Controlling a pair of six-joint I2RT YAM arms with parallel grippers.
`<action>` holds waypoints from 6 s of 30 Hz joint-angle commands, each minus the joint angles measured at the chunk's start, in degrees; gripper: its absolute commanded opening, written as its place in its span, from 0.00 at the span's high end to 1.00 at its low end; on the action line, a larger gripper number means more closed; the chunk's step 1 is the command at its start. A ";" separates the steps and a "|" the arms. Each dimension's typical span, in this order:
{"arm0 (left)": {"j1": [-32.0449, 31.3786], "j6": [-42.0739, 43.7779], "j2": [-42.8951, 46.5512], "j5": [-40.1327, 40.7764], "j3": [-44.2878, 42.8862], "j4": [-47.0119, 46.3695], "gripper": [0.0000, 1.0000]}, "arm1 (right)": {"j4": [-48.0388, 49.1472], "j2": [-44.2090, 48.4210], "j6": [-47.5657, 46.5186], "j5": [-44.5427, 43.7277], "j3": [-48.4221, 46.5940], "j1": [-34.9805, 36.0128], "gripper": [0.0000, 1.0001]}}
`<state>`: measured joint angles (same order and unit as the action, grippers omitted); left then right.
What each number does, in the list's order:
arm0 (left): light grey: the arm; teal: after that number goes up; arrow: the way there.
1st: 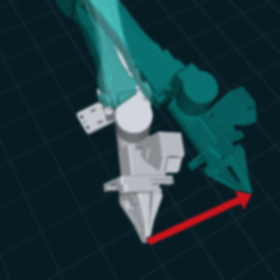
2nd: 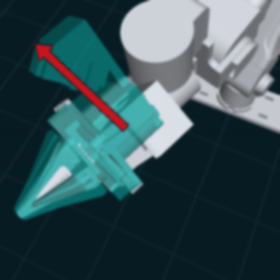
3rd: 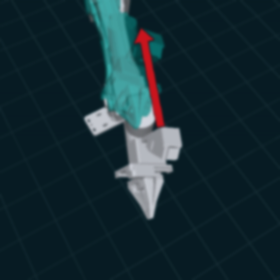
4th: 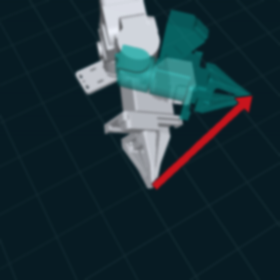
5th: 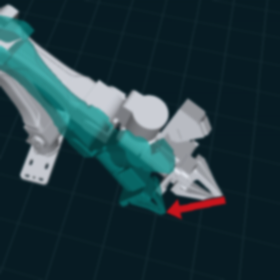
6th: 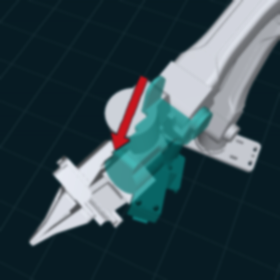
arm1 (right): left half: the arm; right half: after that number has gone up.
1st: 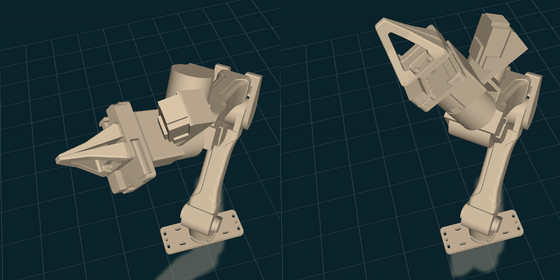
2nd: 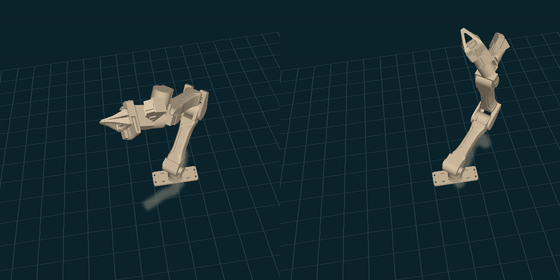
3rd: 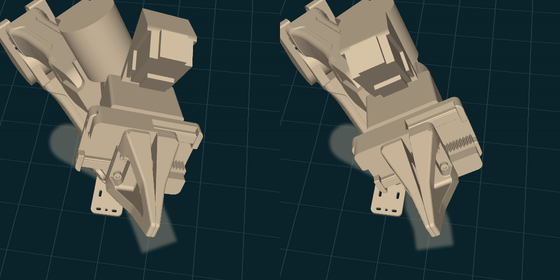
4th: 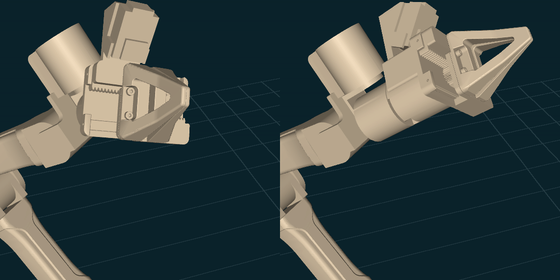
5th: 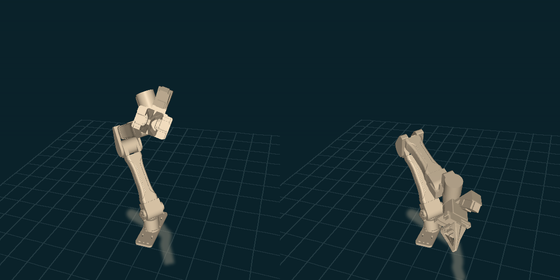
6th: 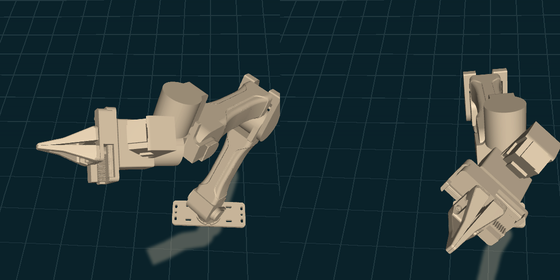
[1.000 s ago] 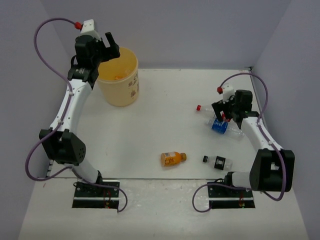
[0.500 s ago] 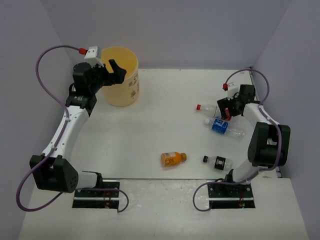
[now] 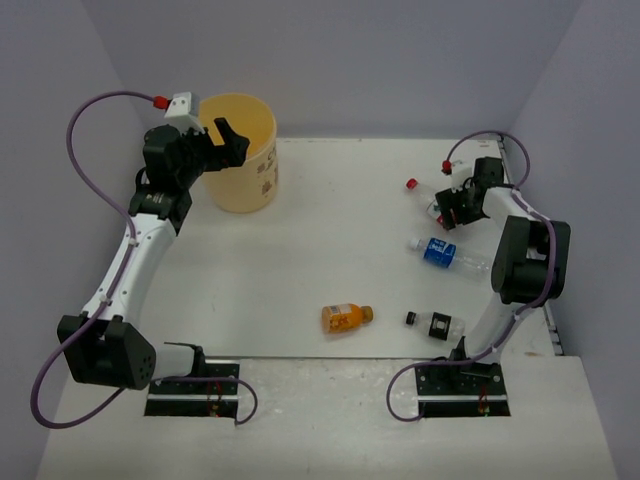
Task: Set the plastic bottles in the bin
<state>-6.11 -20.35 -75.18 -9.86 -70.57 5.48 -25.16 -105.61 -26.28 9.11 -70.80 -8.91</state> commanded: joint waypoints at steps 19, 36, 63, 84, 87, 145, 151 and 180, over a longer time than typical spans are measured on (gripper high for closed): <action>0.31 -3.13 9.71 -4.90 -1.68 3.78 0.00 | 1.49 8.25 -3.49 4.69 -5.46 0.05 0.97; -18.75 -6.37 2.90 -6.49 -1.71 -6.47 0.00 | 7.89 29.46 31.19 12.90 1.78 27.65 1.00; -20.79 -8.62 -2.07 -4.04 -1.81 -6.15 1.00 | 22.94 35.05 43.79 18.17 7.69 42.05 0.01; -3.98 1.82 -20.03 46.77 -28.80 -9.64 0.85 | 16.90 48.39 48.44 -9.78 20.52 41.81 0.01; -3.91 3.64 -24.56 48.62 -33.61 -7.23 0.02 | 16.55 49.22 48.66 -11.74 22.36 41.78 0.01; -52.21 3.83 -25.16 -3.21 11.79 12.41 0.05 | 3.94 59.77 51.24 -16.81 29.66 23.85 0.01; -52.60 3.02 -25.15 0.26 10.94 13.38 0.69 | 3.97 58.85 51.61 -17.71 29.67 23.84 0.01; -12.15 2.51 -22.02 38.07 -38.61 19.49 0.89 | 3.89 59.56 50.72 -24.54 29.75 23.50 0.01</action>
<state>-23.37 -18.44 -95.55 24.68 -106.08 27.16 -21.93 -46.26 25.30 -12.96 -40.99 14.94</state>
